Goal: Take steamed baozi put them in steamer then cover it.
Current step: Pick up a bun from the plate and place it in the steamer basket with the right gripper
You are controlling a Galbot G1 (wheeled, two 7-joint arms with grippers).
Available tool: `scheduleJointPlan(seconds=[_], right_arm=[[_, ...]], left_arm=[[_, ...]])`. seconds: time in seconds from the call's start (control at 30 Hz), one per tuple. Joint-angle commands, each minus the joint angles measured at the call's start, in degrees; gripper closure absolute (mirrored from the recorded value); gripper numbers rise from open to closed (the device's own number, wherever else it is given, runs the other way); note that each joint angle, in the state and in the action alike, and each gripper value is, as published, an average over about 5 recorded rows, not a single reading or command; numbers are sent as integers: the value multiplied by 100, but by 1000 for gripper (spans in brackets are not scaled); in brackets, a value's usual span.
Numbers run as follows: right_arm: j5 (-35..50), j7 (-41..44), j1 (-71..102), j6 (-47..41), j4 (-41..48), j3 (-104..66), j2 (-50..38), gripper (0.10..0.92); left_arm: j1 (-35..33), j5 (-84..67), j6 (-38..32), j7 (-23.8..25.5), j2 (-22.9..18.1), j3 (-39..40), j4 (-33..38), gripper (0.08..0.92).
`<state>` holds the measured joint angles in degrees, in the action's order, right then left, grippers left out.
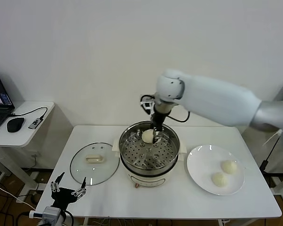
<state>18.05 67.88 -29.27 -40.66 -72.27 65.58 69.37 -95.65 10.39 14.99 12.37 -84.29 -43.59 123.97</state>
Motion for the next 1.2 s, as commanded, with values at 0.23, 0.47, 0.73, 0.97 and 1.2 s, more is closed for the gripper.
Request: scheduleJointPlan(seconds=[0.23, 0.47, 0.73, 0.97, 1.2], right_arm=[[-332, -274, 722, -29, 504, -245, 723, 423], [-359, -344, 822, -14, 647, -284, 822, 423], [-382, -400, 895, 7, 733, -345, 862, 423], [-325, -456, 913, 26, 675, -435, 761, 398], [-264, -404, 731, 38, 276, -562, 277, 229]], left_arm=[[13, -31, 5, -8, 2, 36, -12, 177], [14, -40, 5, -14, 0, 58, -70, 177], [34, -48, 4, -17, -1, 71, -118, 177], [20, -42, 3, -19, -7, 82, -125, 177], [20, -27, 3, -19, -37, 94, -156, 177]])
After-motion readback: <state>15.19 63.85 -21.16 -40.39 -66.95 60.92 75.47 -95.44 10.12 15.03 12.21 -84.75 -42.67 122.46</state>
